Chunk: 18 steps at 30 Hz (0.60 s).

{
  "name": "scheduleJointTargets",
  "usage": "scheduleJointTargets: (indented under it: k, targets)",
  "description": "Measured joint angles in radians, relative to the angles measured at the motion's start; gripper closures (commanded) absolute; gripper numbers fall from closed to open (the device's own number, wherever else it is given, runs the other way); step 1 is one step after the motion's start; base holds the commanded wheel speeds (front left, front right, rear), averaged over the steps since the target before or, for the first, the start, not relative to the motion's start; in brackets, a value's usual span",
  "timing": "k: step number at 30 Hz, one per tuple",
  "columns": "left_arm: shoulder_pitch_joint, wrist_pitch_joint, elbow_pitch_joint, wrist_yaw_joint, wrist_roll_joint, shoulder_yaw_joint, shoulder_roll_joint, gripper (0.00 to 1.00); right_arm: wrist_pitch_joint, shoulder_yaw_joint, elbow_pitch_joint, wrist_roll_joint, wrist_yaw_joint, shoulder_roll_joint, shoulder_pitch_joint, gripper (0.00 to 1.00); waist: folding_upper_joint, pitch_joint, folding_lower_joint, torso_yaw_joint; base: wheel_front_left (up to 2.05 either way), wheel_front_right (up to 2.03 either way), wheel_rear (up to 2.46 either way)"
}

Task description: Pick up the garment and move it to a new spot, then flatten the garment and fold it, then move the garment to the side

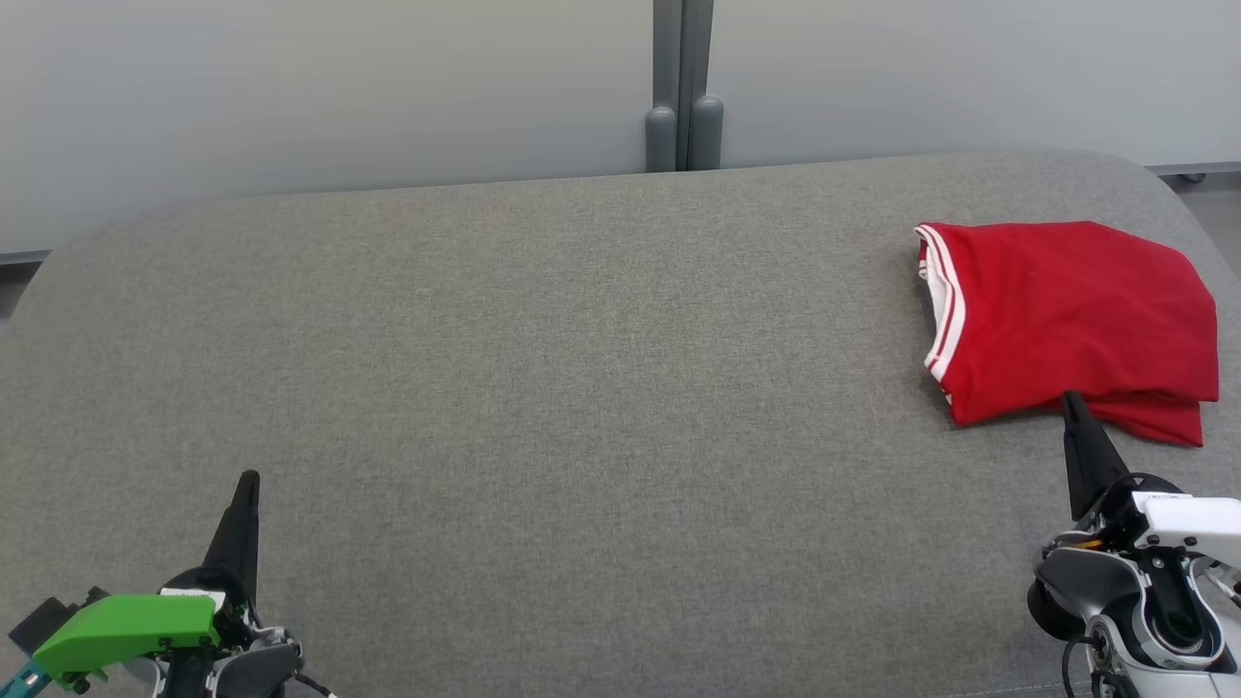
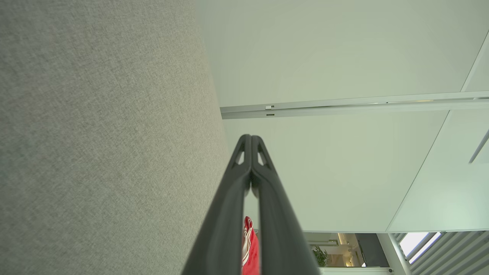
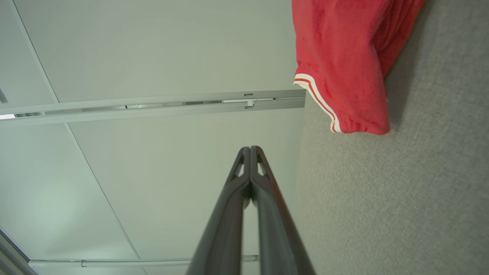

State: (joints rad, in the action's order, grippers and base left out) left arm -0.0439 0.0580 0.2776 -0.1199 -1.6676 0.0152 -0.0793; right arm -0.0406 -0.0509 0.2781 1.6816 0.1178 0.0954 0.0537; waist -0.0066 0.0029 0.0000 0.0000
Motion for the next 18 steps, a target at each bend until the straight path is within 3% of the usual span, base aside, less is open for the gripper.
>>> scheduleJointTargets:
  k: [18]
  targets:
    - [0.000, 0.003, -0.001, 0.000, 0.000, 0.003, 0.000, 1.00, 0.000, -0.002, -0.001, -0.001, 0.001, -0.001, 0.000, 1.00, 0.0000, 0.000, 0.0000, 0.000, 0.00, 0.00, 0.00]
